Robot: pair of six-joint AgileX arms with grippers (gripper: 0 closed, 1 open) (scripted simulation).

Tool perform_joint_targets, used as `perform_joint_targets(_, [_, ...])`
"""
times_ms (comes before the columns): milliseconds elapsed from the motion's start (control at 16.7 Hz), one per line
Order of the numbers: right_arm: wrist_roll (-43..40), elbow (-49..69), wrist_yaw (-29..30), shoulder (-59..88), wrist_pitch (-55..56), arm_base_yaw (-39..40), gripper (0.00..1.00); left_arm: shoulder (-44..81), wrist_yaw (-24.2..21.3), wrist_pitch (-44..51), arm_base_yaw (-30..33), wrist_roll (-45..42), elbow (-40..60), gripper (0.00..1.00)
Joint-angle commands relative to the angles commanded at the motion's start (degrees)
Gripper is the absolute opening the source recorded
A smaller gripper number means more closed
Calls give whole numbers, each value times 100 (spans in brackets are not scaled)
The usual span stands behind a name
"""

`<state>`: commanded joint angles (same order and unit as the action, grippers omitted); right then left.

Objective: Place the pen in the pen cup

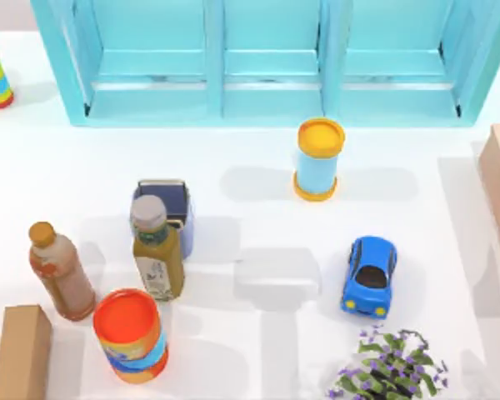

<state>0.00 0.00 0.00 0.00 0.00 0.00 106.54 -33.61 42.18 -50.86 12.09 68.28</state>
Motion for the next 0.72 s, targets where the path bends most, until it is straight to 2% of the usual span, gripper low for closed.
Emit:
perform_joint_targets(480, [0, 0, 0, 0, 0, 0, 100, 315, -66, 131, -134, 47, 177, 100])
perform_joint_targets(720, [0, 0, 0, 0, 0, 0, 100, 666, -44, -494, 103, 355, 54, 100])
